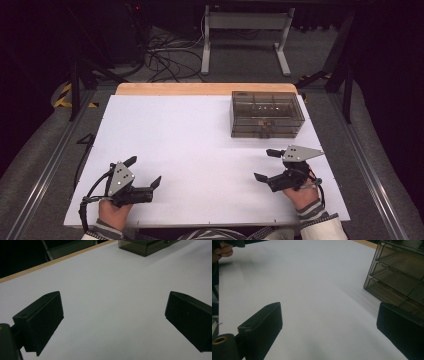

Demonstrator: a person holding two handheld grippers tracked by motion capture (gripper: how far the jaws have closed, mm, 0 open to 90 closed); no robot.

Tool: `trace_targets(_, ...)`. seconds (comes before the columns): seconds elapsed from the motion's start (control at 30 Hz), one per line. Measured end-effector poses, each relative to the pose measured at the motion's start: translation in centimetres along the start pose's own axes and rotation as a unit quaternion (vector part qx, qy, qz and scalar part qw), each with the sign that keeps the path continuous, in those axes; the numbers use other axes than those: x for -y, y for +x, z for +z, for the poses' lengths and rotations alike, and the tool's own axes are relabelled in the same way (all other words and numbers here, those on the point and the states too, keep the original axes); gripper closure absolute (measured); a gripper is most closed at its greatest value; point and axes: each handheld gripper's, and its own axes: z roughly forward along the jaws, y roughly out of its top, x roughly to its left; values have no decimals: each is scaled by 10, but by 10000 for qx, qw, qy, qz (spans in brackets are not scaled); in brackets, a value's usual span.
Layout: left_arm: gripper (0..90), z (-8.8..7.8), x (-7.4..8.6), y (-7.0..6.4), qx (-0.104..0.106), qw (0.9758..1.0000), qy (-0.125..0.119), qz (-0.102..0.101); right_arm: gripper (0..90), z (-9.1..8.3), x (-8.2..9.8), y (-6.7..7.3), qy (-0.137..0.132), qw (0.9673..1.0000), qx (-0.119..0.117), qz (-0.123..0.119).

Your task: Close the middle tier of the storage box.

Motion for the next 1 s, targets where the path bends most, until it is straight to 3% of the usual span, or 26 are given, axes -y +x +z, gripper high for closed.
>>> trace_targets(0.27,26,0,0,0,0,10000,-1,9,28,7,13,2,85,9999,133,43)
trace_targets(0.73,26,0,0,-1,5,10000,-5,22,0,18,28,4,81,9994,-109,334)
trace_targets(1.0,26,1,0,0,10,10000,20,56,0,19,32,1,24,9992,-11,408)
